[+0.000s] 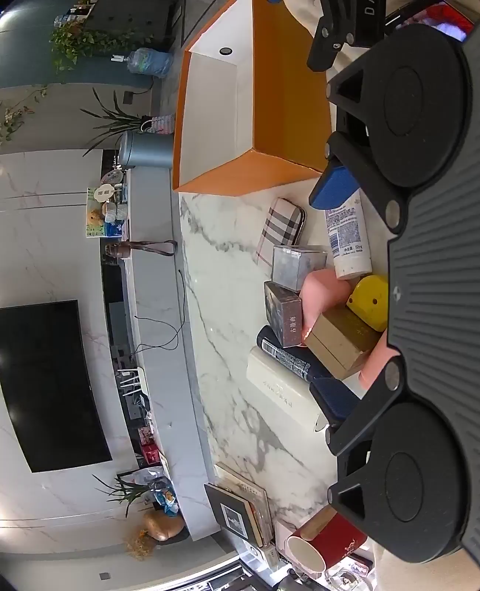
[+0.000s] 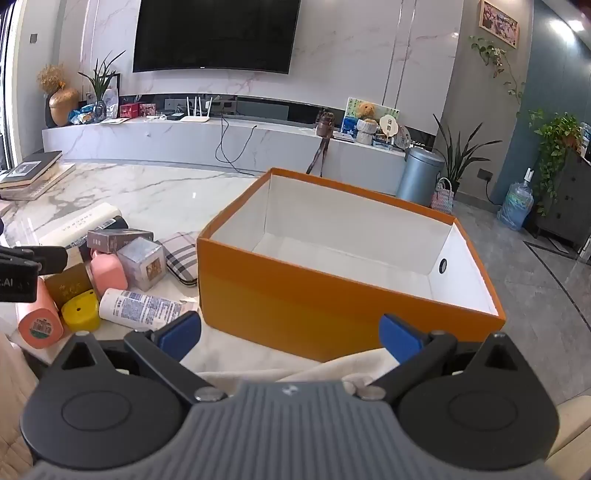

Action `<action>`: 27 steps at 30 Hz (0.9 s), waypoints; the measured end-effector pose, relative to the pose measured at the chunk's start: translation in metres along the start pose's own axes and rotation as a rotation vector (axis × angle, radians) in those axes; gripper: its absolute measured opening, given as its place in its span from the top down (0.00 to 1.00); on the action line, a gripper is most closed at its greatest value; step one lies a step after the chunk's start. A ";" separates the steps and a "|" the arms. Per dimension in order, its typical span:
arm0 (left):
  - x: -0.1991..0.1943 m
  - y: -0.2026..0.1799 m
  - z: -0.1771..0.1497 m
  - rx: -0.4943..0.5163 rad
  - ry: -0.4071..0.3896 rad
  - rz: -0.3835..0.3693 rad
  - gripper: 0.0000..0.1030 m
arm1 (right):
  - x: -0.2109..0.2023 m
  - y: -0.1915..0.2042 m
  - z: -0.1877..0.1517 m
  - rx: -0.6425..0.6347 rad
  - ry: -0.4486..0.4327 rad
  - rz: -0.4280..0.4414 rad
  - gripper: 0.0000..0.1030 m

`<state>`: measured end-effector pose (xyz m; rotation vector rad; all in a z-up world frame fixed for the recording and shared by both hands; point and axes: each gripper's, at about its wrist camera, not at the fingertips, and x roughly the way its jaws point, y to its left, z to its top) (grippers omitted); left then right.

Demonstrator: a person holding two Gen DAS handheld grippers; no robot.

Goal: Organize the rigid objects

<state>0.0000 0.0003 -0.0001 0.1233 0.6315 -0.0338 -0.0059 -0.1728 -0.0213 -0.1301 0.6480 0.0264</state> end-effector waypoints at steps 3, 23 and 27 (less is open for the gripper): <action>-0.001 -0.002 0.000 0.009 -0.002 0.009 0.00 | -0.001 -0.001 0.001 -0.002 0.001 0.003 0.02; 0.003 0.000 -0.001 -0.002 0.015 -0.012 0.00 | 0.000 0.002 0.001 -0.023 0.017 0.004 0.02; 0.003 0.000 -0.001 -0.002 0.012 -0.011 0.00 | 0.001 0.003 0.001 -0.023 0.017 0.004 0.02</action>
